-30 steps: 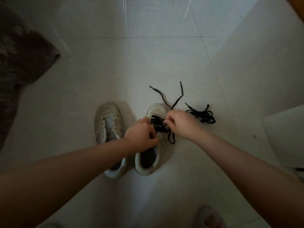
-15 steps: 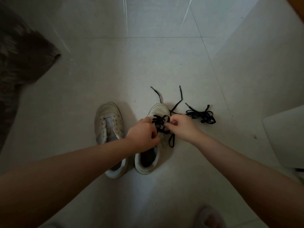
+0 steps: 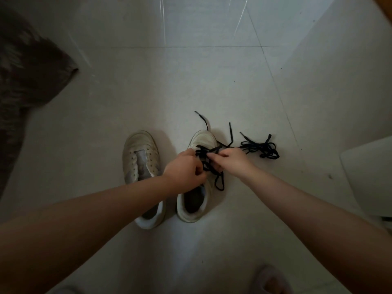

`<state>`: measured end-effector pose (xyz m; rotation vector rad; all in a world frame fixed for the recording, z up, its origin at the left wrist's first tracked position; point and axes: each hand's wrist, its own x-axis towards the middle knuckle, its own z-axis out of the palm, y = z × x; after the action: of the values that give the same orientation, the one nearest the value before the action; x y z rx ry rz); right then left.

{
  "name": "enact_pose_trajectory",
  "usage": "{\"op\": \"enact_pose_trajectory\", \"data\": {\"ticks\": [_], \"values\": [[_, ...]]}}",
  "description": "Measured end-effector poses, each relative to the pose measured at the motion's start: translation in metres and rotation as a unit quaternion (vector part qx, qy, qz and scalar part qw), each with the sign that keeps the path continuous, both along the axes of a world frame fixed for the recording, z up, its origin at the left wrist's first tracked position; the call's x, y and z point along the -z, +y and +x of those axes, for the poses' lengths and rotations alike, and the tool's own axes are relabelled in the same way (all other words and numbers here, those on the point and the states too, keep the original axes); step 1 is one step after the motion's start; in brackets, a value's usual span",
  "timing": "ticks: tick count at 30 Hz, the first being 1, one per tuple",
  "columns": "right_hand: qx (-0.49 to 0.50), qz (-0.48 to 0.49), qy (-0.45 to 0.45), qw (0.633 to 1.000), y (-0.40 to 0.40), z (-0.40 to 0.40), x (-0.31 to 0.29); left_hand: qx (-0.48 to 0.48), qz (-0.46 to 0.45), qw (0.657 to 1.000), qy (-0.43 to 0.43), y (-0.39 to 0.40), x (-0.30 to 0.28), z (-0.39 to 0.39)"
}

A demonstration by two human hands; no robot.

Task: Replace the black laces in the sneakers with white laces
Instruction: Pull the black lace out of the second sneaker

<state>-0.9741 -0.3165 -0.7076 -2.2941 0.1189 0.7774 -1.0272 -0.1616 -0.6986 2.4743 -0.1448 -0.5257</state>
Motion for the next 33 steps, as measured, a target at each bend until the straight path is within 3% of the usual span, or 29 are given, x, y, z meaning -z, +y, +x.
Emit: {"op": "enact_pose_trajectory", "data": {"ticks": [4, 6, 9, 11, 16, 21, 25, 29, 33], "values": [[-0.056, -0.01, 0.006, 0.998, -0.001, -0.001, -0.001, -0.001, -0.008, 1.0, 0.005, 0.001, 0.001, -0.001], [-0.048, -0.01, -0.052, 0.997, -0.009, 0.006, -0.006, -0.006, -0.009, 1.0, 0.004, 0.001, 0.002, -0.002], [0.11, 0.028, -0.136, 0.984, -0.031, 0.024, -0.01, -0.01, -0.01, 1.0, -0.001, 0.001, 0.003, -0.003], [0.157, 0.076, -0.101, 0.979, -0.039, 0.028, -0.013, -0.007, -0.009, 1.0, -0.006, 0.0, 0.003, -0.003], [0.025, 0.092, 0.074, 0.993, -0.019, 0.0, -0.013, 0.0, -0.007, 1.0, -0.008, 0.001, 0.005, -0.002], [0.032, 0.022, 0.031, 0.999, -0.007, -0.003, 0.004, 0.003, -0.017, 1.0, -0.009, 0.002, 0.006, -0.001], [-0.005, 0.071, 0.045, 0.996, -0.006, -0.001, -0.007, 0.004, -0.025, 1.0, -0.008, 0.003, 0.007, 0.0], [-0.092, 0.035, 0.078, 0.992, -0.011, 0.005, -0.016, 0.008, -0.022, 1.0, -0.01, 0.003, 0.009, 0.0], [-0.107, 0.04, 0.048, 0.992, -0.016, 0.004, -0.015, 0.017, -0.018, 1.0, -0.013, 0.004, 0.01, 0.0]]}}
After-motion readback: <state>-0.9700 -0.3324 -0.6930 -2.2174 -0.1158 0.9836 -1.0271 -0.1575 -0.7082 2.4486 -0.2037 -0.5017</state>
